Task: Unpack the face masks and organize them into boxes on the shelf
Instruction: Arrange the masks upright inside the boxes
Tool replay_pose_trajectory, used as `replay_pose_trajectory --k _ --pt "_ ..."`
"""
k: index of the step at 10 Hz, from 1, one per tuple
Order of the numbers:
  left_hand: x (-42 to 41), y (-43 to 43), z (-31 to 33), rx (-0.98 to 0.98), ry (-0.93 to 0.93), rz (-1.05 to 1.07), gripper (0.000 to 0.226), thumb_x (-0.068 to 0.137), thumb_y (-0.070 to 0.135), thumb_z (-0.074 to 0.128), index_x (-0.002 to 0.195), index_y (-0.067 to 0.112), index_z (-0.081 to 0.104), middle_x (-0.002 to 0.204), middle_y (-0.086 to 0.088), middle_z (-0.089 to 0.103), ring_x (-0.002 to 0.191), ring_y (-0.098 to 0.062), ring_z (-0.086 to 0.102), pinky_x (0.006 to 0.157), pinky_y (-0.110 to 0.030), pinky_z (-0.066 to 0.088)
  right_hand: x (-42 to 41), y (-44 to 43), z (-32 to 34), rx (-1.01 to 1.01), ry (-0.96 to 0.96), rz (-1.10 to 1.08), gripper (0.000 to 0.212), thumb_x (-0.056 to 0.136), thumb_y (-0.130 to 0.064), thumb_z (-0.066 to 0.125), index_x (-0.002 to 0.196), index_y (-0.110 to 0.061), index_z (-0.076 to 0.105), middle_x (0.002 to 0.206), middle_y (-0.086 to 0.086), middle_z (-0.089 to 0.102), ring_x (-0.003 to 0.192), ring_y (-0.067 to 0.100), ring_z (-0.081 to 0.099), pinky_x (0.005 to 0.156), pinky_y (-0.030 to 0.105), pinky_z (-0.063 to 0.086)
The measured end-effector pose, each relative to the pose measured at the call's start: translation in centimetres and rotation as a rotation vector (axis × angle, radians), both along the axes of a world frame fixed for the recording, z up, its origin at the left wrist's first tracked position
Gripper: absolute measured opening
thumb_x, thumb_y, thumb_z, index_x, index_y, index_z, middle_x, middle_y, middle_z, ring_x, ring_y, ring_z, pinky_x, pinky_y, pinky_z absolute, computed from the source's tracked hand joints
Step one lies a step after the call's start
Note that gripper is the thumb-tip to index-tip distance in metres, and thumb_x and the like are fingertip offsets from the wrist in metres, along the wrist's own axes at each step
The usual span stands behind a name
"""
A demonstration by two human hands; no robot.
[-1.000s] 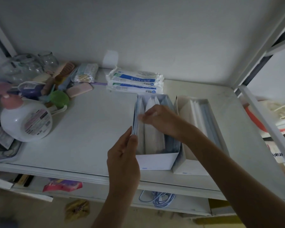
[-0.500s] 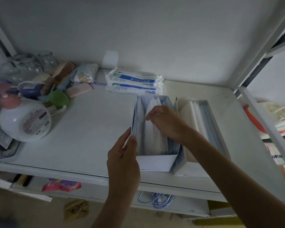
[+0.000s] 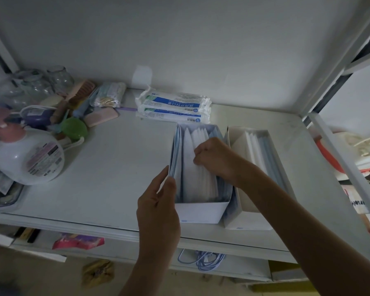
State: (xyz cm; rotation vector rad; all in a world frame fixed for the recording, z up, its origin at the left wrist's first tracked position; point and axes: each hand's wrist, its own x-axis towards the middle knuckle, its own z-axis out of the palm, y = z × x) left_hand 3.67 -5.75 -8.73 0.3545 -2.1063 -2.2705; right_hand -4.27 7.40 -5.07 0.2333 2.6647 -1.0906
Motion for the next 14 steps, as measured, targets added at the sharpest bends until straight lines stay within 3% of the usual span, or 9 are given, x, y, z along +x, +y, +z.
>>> replay_pose_trajectory --k 3,4,5,6,7,9,11,13,14 --pt "-0.3 -0.5 -0.9 -0.035 -0.026 0.049 0.029 0.096 0.026 0.053 0.124 0.029 0.064 0.088 -0.027 0.056 0.041 -0.005 0.045 0.046 -0.02 0.037 -0.6 0.0 -0.3 0.018 -0.018 -0.076 0.028 0.092 -0.008 0.04 0.067 -0.02 0.032 0.069 0.0 0.038 0.055 0.01 0.036 0.048 0.021 0.031" --pt "-0.1 -0.2 -0.5 -0.012 -0.044 0.026 0.03 0.097 0.027 0.053 0.125 0.029 0.063 0.1 -0.024 0.066 0.084 -0.035 0.067 0.068 -0.05 0.054 -0.9 -0.3 -0.5 0.033 -0.007 -0.102 0.007 0.092 -0.011 0.039 0.09 -0.009 0.045 0.07 -0.001 0.037 0.056 0.009 0.036 0.049 0.021 0.033" --pt "0.1 -0.1 -0.3 0.013 0.013 0.007 0.03 0.096 0.027 0.053 0.125 0.029 0.063 0.122 -0.028 0.051 0.111 -0.05 0.046 0.089 -0.062 0.043 -0.3 0.2 -0.9 -0.185 0.066 -0.083 0.053 0.09 0.001 0.044 0.134 -0.02 0.025 0.073 -0.002 0.037 0.052 0.01 0.039 0.041 0.016 0.035" --pt "-0.3 -0.2 -1.2 -0.015 -0.002 0.021 0.03 0.096 0.025 0.054 0.125 0.028 0.063 0.069 -0.007 0.064 0.055 -0.017 0.063 0.049 -0.033 0.052 0.2 0.3 -0.8 -0.128 0.105 -0.027 0.036 0.088 0.0 0.045 0.121 -0.015 0.051 0.073 -0.002 0.045 0.054 0.011 0.043 0.044 0.018 0.035" --pt "-0.5 -0.4 -1.7 -0.032 -0.023 0.035 0.029 0.096 0.025 0.054 0.123 0.029 0.065 0.055 -0.002 0.036 0.036 -0.001 0.037 0.043 -0.017 0.033 -0.1 -0.2 -1.0 -0.061 0.054 -0.075 0.022 0.091 -0.019 0.047 0.091 -0.003 0.063 0.068 0.001 0.05 0.058 0.011 0.044 0.054 0.026 0.036" --pt "-0.2 -0.5 -1.4 -0.065 0.037 0.014 0.024 0.097 0.024 0.052 0.113 0.033 0.067 0.047 0.004 0.04 0.042 -0.004 0.039 0.048 -0.026 0.031 -0.6 -1.1 -1.3 -0.152 -0.035 -0.1 0.05 0.083 -0.051 0.065 0.105 -0.006 0.066 0.091 0.003 0.065 0.077 0.012 0.059 0.058 0.022 0.041" --pt "-0.3 -0.5 -1.8 -0.053 0.046 -0.002 0.024 0.097 0.024 0.052 0.115 0.032 0.067 0.045 0.009 0.041 0.041 -0.011 0.033 0.046 -0.033 0.032 -0.7 -0.8 -1.3 -0.162 -0.066 -0.12 0.044 0.085 -0.04 0.067 0.105 0.0 0.069 0.102 0.019 0.069 0.086 0.026 0.065 0.077 0.033 0.051" --pt "-0.1 -0.4 -1.4 -0.091 0.091 -0.032 0.03 0.098 0.026 0.049 0.09 0.051 0.065 0.083 0.017 0.071 0.067 -0.008 0.063 0.067 -0.034 0.054 -0.5 0.0 -1.1 -0.144 -0.039 -0.11 0.005 0.086 -0.006 0.052 0.084 -0.005 0.057 0.071 0.007 0.049 0.058 0.016 0.042 0.052 0.026 0.036" --pt "-0.1 -0.6 -1.1 -0.108 0.092 -0.029 0.033 0.098 0.026 0.05 0.084 0.053 0.063 0.074 0.006 0.068 0.049 -0.004 0.045 0.051 -0.024 0.04 -0.1 0.1 -1.4 -0.203 0.044 -0.106 0.033 0.086 -0.001 0.051 0.113 -0.019 0.046 0.074 0.003 0.047 0.056 0.013 0.046 0.045 0.021 0.035"
